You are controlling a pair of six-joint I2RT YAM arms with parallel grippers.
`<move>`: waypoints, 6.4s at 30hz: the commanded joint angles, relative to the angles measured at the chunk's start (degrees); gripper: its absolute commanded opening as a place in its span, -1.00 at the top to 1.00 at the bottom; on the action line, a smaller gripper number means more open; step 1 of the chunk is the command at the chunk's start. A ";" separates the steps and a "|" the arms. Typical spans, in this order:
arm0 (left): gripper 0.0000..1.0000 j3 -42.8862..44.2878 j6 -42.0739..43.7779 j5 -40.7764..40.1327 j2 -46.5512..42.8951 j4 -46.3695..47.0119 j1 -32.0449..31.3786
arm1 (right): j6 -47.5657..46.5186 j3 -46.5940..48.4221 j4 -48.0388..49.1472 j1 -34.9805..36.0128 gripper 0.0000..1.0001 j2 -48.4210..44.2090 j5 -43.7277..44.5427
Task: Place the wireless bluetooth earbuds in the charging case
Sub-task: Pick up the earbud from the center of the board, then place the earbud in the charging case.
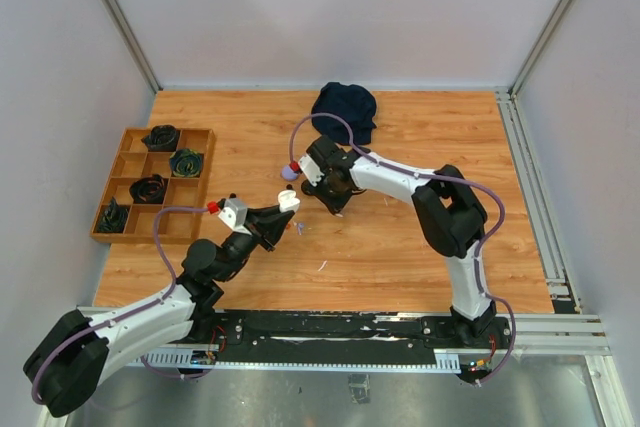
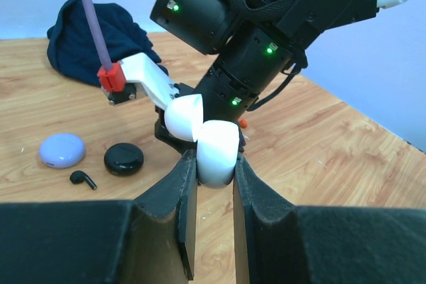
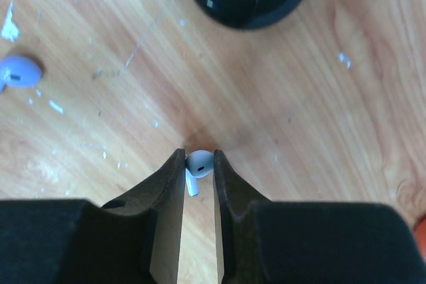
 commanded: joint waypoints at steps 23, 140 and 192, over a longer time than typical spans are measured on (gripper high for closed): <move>0.97 -2.17 7.89 12.21 -0.75 10.12 0.57 | 16.09 -25.21 21.93 0.56 0.66 -47.44 -2.03; 0.99 -3.44 1.99 23.09 8.72 35.34 0.56 | 14.66 -38.40 46.77 18.37 0.16 -61.35 -4.99; 0.99 2.15 6.74 29.66 7.84 24.53 0.55 | 14.03 -11.77 7.14 17.54 0.62 -45.30 -8.18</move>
